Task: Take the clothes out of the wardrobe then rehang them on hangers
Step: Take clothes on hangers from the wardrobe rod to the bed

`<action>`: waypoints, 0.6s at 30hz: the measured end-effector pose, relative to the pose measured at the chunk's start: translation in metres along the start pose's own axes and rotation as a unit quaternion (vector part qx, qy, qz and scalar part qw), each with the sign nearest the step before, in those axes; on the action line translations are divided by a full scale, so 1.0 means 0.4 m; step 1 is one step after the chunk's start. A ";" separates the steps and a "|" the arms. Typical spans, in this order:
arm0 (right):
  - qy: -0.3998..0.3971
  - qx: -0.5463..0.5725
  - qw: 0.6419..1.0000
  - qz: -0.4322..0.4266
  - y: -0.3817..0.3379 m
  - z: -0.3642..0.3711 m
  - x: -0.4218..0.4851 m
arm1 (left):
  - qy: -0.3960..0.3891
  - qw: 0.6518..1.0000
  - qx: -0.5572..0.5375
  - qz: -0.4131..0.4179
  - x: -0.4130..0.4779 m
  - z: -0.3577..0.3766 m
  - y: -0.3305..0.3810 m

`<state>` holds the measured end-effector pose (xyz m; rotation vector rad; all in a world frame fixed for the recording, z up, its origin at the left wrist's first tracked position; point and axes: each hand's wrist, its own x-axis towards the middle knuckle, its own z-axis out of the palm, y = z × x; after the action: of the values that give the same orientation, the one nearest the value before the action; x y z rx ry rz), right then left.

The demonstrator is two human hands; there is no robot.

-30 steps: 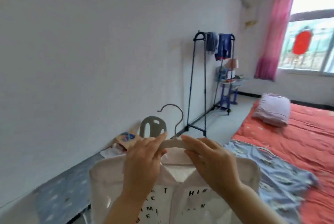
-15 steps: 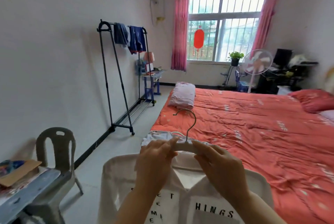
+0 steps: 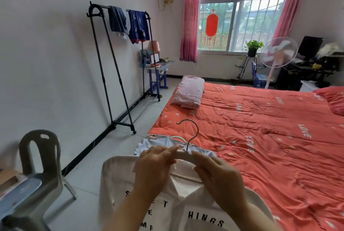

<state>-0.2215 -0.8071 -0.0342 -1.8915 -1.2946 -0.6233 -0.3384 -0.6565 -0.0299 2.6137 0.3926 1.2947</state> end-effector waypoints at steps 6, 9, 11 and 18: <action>-0.028 -0.012 0.999 0.027 0.081 0.166 0.091 | -0.028 0.999 -0.012 -0.017 0.070 0.119 -0.168; -0.049 -0.013 0.997 0.051 0.115 0.260 0.149 | -0.051 0.998 -0.015 -0.028 0.118 0.162 -0.261; -0.054 -0.012 0.997 0.056 0.129 0.317 0.188 | -0.060 0.997 -0.021 -0.036 0.147 0.188 -0.323; -0.034 -0.029 0.997 0.065 0.184 0.466 0.291 | -0.081 0.993 -0.050 -0.068 0.228 0.291 -0.472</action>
<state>-0.1136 -0.6081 -0.0830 -2.0423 -1.1956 -0.5380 -0.2204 -0.4556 -0.0863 2.5365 0.4563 1.0256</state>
